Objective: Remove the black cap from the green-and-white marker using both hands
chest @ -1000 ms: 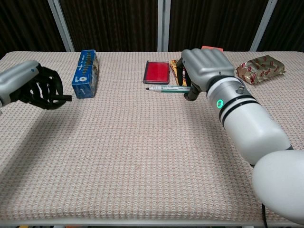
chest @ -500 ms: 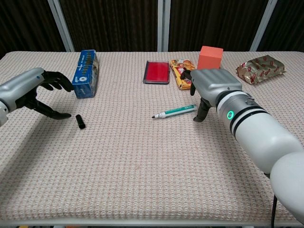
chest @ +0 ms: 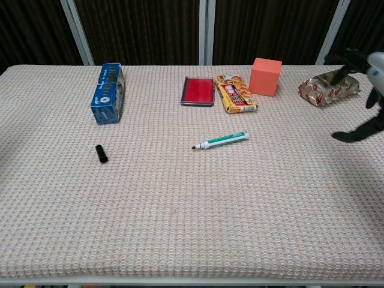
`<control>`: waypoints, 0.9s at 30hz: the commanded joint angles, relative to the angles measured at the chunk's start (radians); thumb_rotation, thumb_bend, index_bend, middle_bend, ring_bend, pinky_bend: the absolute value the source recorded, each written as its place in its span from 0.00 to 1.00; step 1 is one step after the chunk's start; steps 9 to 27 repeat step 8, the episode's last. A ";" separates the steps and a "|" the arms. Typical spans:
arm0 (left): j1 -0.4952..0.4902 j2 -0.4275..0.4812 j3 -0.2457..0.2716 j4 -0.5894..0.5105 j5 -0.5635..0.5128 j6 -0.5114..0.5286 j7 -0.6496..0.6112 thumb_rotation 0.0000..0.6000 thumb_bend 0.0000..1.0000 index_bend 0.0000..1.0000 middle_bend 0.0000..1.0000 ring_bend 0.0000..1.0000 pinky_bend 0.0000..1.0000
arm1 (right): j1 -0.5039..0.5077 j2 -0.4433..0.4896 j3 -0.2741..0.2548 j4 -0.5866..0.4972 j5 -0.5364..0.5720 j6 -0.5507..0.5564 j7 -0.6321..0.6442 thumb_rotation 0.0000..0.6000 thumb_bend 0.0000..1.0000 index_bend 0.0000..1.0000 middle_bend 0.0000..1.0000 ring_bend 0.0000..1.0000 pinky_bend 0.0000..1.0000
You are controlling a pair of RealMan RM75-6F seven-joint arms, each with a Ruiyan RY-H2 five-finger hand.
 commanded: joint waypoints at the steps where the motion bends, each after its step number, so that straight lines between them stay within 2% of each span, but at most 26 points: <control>1: 0.095 0.014 0.065 0.058 0.035 0.079 0.026 1.00 0.04 0.21 0.20 0.11 0.12 | -0.139 0.074 -0.130 0.051 -0.098 0.070 0.149 1.00 0.00 0.04 0.09 0.00 0.13; 4: 0.141 0.009 0.094 0.111 0.022 0.063 0.011 1.00 0.04 0.20 0.20 0.11 0.11 | -0.222 0.043 -0.162 0.188 -0.132 0.105 0.264 1.00 0.00 0.01 0.05 0.00 0.09; 8: 0.169 0.008 0.120 0.160 0.049 0.061 0.008 1.00 0.04 0.20 0.19 0.11 0.10 | -0.288 0.022 -0.161 0.269 -0.123 0.101 0.324 1.00 0.00 0.00 0.03 0.00 0.07; 27: 0.169 0.008 0.120 0.160 0.049 0.061 0.008 1.00 0.04 0.20 0.19 0.11 0.10 | -0.288 0.022 -0.161 0.269 -0.123 0.101 0.324 1.00 0.00 0.00 0.03 0.00 0.07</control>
